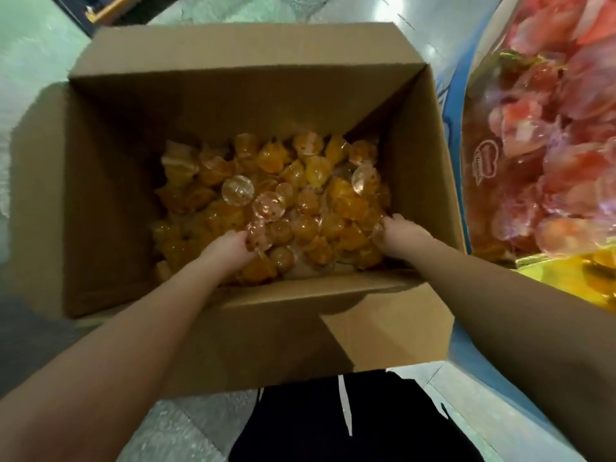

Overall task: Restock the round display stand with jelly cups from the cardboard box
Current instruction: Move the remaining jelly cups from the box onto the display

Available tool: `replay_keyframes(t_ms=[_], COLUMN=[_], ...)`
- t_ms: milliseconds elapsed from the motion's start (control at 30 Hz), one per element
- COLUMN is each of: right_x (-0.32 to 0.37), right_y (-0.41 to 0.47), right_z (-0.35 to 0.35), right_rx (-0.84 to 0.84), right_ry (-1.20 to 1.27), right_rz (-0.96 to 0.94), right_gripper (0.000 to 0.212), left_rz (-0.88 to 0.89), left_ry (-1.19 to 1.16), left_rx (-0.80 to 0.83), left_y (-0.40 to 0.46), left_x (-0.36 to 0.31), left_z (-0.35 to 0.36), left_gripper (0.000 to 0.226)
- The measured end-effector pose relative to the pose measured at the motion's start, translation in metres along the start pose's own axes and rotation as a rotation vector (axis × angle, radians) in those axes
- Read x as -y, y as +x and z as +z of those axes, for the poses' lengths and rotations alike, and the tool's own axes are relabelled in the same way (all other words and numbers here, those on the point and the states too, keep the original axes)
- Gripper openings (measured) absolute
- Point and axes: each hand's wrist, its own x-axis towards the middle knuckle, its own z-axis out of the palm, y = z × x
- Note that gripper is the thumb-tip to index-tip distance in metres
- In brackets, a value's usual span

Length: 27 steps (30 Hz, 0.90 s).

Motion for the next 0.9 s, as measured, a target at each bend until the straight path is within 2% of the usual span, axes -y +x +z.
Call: replay_keyframes(t_ms=[100,200,300,433,500,567,633,800,900], right_x=[-0.007,-0.016,-0.006,-0.006,-0.008,-0.004,-0.001,0.004,0.007], right_y=[0.027,0.048,0.039,0.051,0.059,0.06,0.059,0.063,0.06], right_z=[0.018,0.031,0.027,0.032,0.034,0.034,0.034,0.036,0.034], right_rx=[0.086,0.126,0.11,0.048,0.015,0.032,0.02,0.023,0.052], right_ry=[-0.028,-0.017,-0.054,-0.071,-0.066,-0.106,-0.174,-0.291,-0.343], right_rz=[0.078,0.131,0.126,0.155,0.181,0.207,0.225,0.216,0.212], right_gripper=[0.074,0.092,0.089,0.078,0.082,0.086,0.081,0.08,0.087], left_rz=[-0.108,-0.272,-0.325,-0.309,-0.302,-0.325,-0.357,-0.273,-0.273], left_ry=[-0.062,-0.142,-0.174,-0.114,-0.074,-0.026,-0.043,-0.137,-0.209], left_rx=[0.092,0.212,0.297,0.382,0.462,0.524,0.506,0.411,0.404], left_y=[0.015,0.026,0.035,0.041,0.057,0.058,0.049,0.044,0.044], left_x=[0.006,0.007,0.006,0.002,0.008,0.005,-0.008,-0.019,-0.015], left_z=[0.009,0.017,0.023,0.032,0.044,0.041,0.034,0.035,0.033], left_gripper=[0.051,0.076,0.087,0.081,0.079,0.091,0.098,0.071,0.067])
